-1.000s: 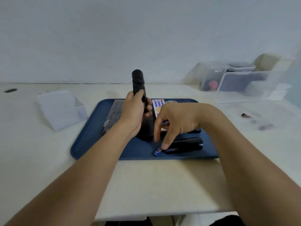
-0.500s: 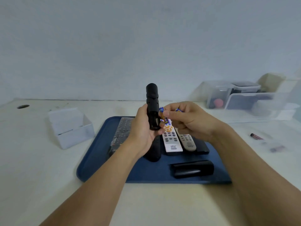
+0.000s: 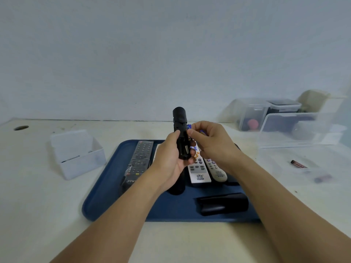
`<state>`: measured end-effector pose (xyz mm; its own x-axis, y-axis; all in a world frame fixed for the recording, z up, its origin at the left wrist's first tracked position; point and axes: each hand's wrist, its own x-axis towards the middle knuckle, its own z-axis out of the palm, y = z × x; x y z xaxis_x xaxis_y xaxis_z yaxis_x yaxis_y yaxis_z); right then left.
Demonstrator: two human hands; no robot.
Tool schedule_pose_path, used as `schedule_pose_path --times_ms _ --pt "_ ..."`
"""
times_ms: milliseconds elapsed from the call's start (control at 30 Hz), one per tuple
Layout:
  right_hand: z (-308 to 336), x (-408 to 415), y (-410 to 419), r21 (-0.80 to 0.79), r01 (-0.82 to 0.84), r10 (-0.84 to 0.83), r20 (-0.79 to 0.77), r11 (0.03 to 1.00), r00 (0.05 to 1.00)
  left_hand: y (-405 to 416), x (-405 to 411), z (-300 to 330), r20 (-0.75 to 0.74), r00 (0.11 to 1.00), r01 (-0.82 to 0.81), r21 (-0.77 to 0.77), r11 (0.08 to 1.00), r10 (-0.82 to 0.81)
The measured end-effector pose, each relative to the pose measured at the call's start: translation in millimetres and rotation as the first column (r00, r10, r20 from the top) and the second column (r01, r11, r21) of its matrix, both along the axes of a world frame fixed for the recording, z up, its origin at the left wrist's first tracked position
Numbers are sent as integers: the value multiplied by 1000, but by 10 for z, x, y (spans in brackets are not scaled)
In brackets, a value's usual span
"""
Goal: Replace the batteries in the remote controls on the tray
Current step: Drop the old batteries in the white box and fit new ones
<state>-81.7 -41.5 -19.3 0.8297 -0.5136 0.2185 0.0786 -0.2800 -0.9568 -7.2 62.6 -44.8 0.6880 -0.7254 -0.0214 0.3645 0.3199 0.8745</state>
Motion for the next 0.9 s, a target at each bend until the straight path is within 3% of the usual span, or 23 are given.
schedule_pose_path --times_ms 133,300,467,767,900 --pt "-15 18 39 -92 87 -78 99 992 992 17 19 17 -20 999 27 -11 1000 -27" --pt "15 -28 71 -17 86 -82 169 996 982 44 24 58 -7 999 33 -20 999 -33" --pt "-64 54 60 -226 178 -140 176 958 974 15 42 27 -22 999 30 -5 1000 -30" --pt "-61 16 124 -292 203 -145 209 935 967 1 47 0 -8 1000 14 23 1000 -13" --pt "-118 50 126 -283 125 -73 186 951 980 38 50 27 2 1000 -4 37 999 4"
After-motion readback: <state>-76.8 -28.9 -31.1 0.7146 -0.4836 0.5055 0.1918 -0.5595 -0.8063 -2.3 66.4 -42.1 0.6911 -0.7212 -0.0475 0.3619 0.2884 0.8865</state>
